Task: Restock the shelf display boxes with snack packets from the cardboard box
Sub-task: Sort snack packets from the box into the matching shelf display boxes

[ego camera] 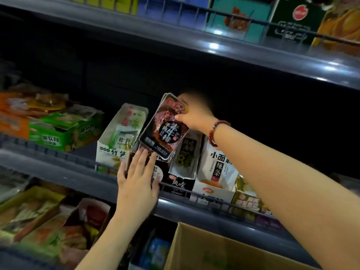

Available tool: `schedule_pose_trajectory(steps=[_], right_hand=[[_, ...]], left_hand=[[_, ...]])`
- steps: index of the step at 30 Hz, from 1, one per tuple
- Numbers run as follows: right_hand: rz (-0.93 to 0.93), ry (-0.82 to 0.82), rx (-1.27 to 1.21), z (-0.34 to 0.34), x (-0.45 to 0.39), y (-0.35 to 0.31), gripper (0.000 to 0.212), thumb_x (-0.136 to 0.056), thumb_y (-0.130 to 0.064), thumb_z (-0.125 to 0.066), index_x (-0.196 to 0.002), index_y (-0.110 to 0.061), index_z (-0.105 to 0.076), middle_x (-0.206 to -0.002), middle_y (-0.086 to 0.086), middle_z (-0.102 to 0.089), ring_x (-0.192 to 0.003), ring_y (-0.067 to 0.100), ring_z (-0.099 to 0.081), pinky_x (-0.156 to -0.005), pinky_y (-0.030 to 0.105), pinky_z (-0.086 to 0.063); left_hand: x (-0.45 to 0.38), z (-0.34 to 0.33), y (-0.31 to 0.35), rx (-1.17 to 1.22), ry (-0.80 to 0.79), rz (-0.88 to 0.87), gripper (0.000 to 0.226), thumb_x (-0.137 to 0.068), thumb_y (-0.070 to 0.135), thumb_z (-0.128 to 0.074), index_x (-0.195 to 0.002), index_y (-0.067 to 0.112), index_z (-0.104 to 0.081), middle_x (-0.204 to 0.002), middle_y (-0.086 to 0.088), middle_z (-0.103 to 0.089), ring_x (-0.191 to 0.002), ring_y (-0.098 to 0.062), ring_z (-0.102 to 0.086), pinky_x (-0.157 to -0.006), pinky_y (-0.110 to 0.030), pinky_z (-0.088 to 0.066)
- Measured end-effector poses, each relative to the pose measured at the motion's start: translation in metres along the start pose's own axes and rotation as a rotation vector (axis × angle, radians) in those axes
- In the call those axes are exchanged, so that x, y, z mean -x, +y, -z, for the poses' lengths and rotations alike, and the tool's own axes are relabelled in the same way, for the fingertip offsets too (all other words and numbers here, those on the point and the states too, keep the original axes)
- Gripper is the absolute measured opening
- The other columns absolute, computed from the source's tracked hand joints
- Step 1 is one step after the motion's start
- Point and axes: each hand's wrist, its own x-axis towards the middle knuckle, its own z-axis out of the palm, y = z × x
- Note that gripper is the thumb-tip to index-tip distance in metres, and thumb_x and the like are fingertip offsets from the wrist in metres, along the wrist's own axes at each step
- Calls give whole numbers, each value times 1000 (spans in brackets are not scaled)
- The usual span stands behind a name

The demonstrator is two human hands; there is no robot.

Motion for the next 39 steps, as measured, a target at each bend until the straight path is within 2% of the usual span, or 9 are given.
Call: schedule_pose_trajectory(steps=[2, 6, 10, 13, 17, 21, 25, 29, 39], right_hand=[[42, -61, 57, -13, -3, -4, 42, -86, -16, -66, -125, -22, -53, -118, 0, -60, -95, 14, -56, -74, 24, -41], [93, -209, 128, -51, 2, -3, 48, -85, -18, -68, -131, -22, -53, -122, 0, -60, -95, 11, -55, -72, 21, -45], [84, -217, 115, -74, 7, 8, 64, -90, -17, -63, -146, -31, -35, -143, 3, -47, -117, 18, -54, -92, 26, -48], [79, -227, 155, -74, 17, 11, 72, -92, -26, -60, -151, -33, -18, -151, 4, -33, -133, 22, -38, -104, 30, -37], [80, -72, 155, -57, 50, 16, 66, -95, -31, -54, -151, -30, -19, -149, 3, -33, -140, 24, -22, -116, 41, -22], [99, 2, 103, -36, 101, 26, 56, -96, -30, -53, -147, -26, -31, -143, 3, -40, -135, 21, -28, -112, 33, -23], [104, -21, 75, -15, 166, 39, 46, -96, -29, -52, -141, -26, -41, -131, -3, -46, -124, 13, -36, -103, 24, -29], [84, -73, 53, 4, 237, 52, 42, -96, -32, -52, -137, -33, -43, -124, -16, -42, -114, -3, -33, -97, 14, -28], [-39, -274, 82, 41, 393, 118, 36, -92, -38, -53, -129, -40, -50, -114, -26, -43, -111, -7, -39, -100, 20, -39]], left_hand=[[2, -2, -2, -22, 21, -40, 60, -85, 29, -48, -143, 13, -44, -148, -13, -45, -139, -24, -29, -107, -48, -19], [4, -7, -4, -27, 9, -40, 90, -69, 15, -78, -147, 13, -32, -151, -15, -40, -140, -25, -26, -110, -48, -20], [6, -4, -3, -34, -25, -28, 95, -69, 15, -78, -149, 14, -28, -153, -14, -36, -142, -25, -25, -111, -51, -27], [6, 1, -4, -46, -70, -39, 94, -66, 13, -79, -148, 10, -33, -151, -16, -39, -142, -29, -31, -109, -53, -26], [10, 15, 5, 52, -73, -17, 69, -77, 17, -62, -143, 7, -44, -149, -17, -42, -137, -32, -41, -109, -54, -24], [26, 38, 31, 163, -140, -23, 58, -85, 23, -48, -142, 11, -46, -151, -14, -39, -140, -29, -38, -111, -53, -26], [49, 67, 67, 242, -329, -43, 52, -100, 28, -43, -150, 26, -28, -161, 1, -15, -148, -16, -15, -120, -38, -8], [82, 88, 103, 323, -419, -98, 48, -99, 31, -44, -146, 27, -35, -154, 6, -28, -141, -11, -27, -116, -31, -19], [161, 101, 178, 403, -700, -144, 38, -97, 27, -50, -135, 28, -50, -136, 9, -47, -118, -9, -53, -102, -24, -40]])
